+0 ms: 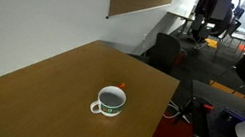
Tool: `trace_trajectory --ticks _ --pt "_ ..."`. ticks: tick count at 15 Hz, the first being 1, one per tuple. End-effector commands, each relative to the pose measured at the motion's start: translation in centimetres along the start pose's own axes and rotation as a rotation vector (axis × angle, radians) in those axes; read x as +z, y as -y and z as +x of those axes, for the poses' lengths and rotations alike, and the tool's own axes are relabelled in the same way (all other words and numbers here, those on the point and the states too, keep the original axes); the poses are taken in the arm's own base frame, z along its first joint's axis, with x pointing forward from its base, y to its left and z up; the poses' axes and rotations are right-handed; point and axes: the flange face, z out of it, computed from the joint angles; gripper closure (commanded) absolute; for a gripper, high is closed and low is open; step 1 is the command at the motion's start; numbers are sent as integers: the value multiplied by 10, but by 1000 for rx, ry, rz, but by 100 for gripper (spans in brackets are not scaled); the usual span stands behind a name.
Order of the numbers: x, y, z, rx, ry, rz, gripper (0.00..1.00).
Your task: Pick up the marker and put it in the cup
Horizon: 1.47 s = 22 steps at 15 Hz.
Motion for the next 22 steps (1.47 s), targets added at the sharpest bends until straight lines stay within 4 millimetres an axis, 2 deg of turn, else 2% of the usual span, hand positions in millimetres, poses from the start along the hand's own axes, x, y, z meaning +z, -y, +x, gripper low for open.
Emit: trace_trajectory --ticks 1,8,13,17,22 --pt "0 0 0 0 1 0 0" --pt "0 -1 2 -6 -1 -1 0" --pt "4 -11 7 -43 -21 -22 0" --pt "11 -28 15 -131 -28 -95 0" --pt "26 -64 32 -216 -68 -212 0"
